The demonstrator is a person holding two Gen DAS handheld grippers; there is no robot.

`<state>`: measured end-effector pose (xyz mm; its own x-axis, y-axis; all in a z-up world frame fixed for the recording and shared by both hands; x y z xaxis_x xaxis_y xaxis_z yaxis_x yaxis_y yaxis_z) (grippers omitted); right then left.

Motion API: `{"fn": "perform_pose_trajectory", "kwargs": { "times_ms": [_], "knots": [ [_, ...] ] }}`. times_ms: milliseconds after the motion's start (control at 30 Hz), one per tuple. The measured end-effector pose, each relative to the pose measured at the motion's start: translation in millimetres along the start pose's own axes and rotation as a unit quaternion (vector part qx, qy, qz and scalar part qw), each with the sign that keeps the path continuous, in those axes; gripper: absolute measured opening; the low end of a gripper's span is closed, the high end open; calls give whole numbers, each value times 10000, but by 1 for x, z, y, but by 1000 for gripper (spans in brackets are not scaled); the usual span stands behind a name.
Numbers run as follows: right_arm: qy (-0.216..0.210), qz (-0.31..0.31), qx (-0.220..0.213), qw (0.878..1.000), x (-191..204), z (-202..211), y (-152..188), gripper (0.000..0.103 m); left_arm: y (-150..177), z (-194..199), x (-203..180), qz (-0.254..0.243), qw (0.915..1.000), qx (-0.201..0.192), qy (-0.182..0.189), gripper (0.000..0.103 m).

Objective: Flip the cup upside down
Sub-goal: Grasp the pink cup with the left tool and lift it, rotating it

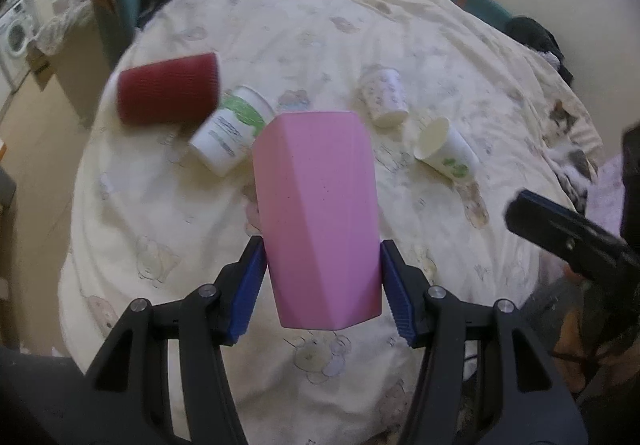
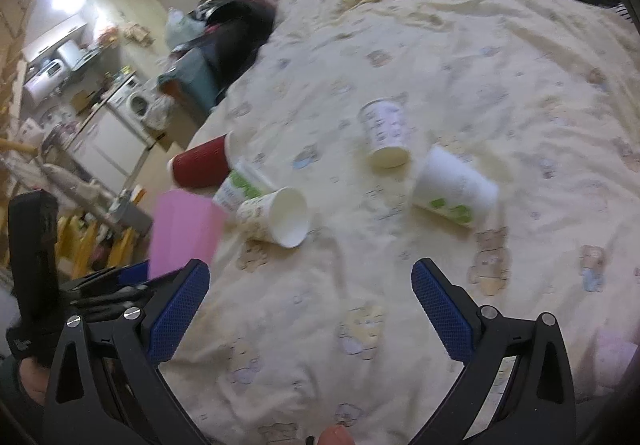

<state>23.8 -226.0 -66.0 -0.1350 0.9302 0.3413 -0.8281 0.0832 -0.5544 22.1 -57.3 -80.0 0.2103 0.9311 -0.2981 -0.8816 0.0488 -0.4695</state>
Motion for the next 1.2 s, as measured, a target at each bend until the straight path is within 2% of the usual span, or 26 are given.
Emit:
{"fn": "perform_pose_trajectory", "kwargs": {
  "times_ms": [133, 333, 533, 633, 800, 1033, 1200],
  "knots": [
    [-363, -56, 263, 9990, 5, -12, -6, 103, 7, -4, -14, -192, 9994, 209, 221, 53],
    [-563, -146, 587, 9966, 8, -31, -11, 103, 16, -2, -41, -668, 9964, 288, 446, 53],
    [-573, -273, 686, 9956, 2, -36, -6, 103, 18, 1, -46, -805, 9947, 315, 557, 53],
    [-429, -314, 720, 9960, -3, -37, -5, 103, 18, 3, -50, -893, 9938, 280, 603, 52],
    [-291, -299, 945, 9947, -8, -45, 2, 103, 16, 10, -52, -972, 9939, 66, 515, 52],
    [-389, -566, 1312, 9890, -19, -54, 16, 103, 5, 25, -48, -914, 9942, -343, 442, 51],
    [-406, -632, 1212, 9898, -21, -49, 13, 103, 1, 20, -44, -860, 9957, -287, 179, 51]
  ]
}}
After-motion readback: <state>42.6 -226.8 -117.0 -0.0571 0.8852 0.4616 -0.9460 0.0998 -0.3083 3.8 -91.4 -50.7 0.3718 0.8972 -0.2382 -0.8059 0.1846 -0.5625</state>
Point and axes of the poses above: each gripper's, at about its wrist camera, not at the fingertips, and z roughly against the way its jaws point, x to its left, y to its underside, the point moved 5 cm from there along -z, roughly the way its jaws point, and after that the axes turned 6 degrees about y, right-handed, at the moved point
